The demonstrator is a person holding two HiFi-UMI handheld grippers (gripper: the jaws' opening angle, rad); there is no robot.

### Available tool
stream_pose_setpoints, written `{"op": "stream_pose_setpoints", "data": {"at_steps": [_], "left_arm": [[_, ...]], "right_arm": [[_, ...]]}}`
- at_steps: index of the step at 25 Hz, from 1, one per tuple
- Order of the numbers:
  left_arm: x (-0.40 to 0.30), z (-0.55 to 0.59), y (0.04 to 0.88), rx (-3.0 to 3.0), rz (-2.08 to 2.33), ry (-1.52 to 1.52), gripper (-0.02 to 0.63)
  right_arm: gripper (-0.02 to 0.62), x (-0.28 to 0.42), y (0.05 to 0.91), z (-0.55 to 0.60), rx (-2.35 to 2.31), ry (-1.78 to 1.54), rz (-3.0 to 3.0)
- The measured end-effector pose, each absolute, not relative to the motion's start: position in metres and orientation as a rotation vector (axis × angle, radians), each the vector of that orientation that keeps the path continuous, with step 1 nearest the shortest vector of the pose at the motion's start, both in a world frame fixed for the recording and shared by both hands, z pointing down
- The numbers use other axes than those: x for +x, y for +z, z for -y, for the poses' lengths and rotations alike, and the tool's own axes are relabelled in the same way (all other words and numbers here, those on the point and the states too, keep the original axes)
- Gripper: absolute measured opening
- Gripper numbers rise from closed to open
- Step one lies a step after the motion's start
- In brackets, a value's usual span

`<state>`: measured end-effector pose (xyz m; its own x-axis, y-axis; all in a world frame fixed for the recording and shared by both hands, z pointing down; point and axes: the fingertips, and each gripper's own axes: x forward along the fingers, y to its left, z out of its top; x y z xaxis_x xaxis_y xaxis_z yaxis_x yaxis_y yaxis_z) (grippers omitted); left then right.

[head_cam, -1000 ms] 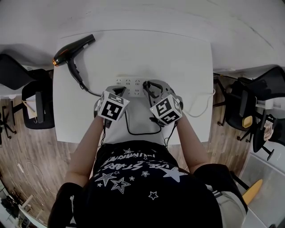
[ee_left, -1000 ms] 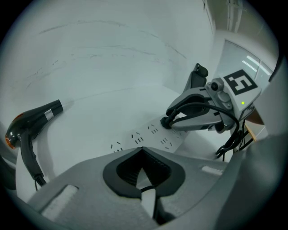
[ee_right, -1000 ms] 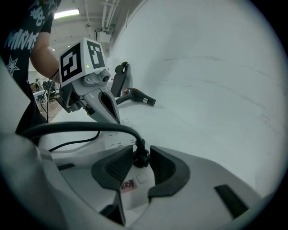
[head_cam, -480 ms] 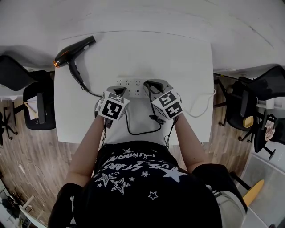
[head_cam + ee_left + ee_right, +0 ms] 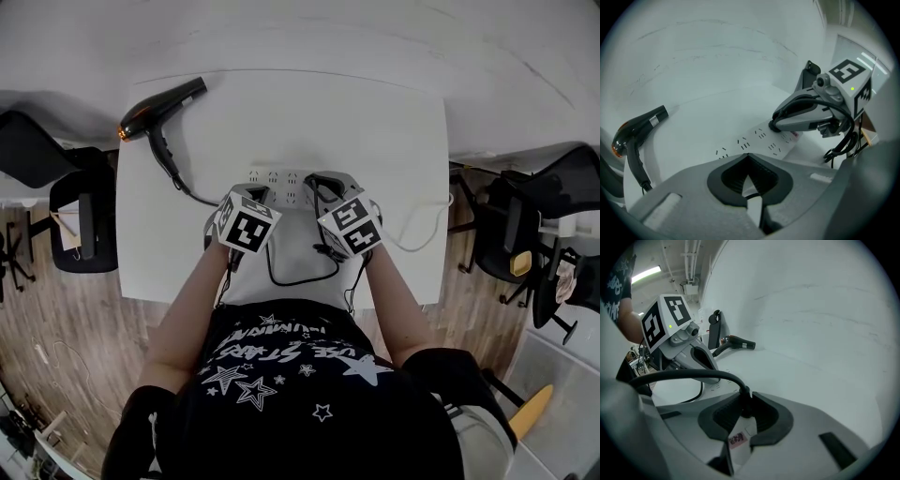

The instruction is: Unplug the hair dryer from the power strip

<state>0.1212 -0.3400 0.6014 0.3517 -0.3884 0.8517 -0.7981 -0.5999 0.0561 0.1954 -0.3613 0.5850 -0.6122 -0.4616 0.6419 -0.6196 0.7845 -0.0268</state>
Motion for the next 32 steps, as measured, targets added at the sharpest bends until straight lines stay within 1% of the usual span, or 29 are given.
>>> {"op": "stream_pose_setpoints", "data": {"at_steps": [7, 13, 22, 32], "left_arm": [[0.1214, 0.3406, 0.601, 2.153, 1.024, 1.149, 0.008], [0.1215, 0.3403, 0.6004, 2.152, 1.025, 1.139, 0.008], [0.1212, 0.3406, 0.6012, 2.149, 1.038, 1.157, 0.008], [0.1214, 0.3406, 0.6012, 2.139, 1.048, 1.146, 0.008]], "right_arm": [[0.072, 0.1976, 0.5836, 0.3639, 0.826, 0.448, 2.396], [0.071, 0.1972, 0.5824, 0.3634, 0.803, 0.395, 2.4], [0.074, 0.2004, 0.5832, 0.3656, 0.834, 0.514, 2.449], [0.074, 0.2006, 0.5811, 0.3648, 0.87, 0.474, 2.468]]}}
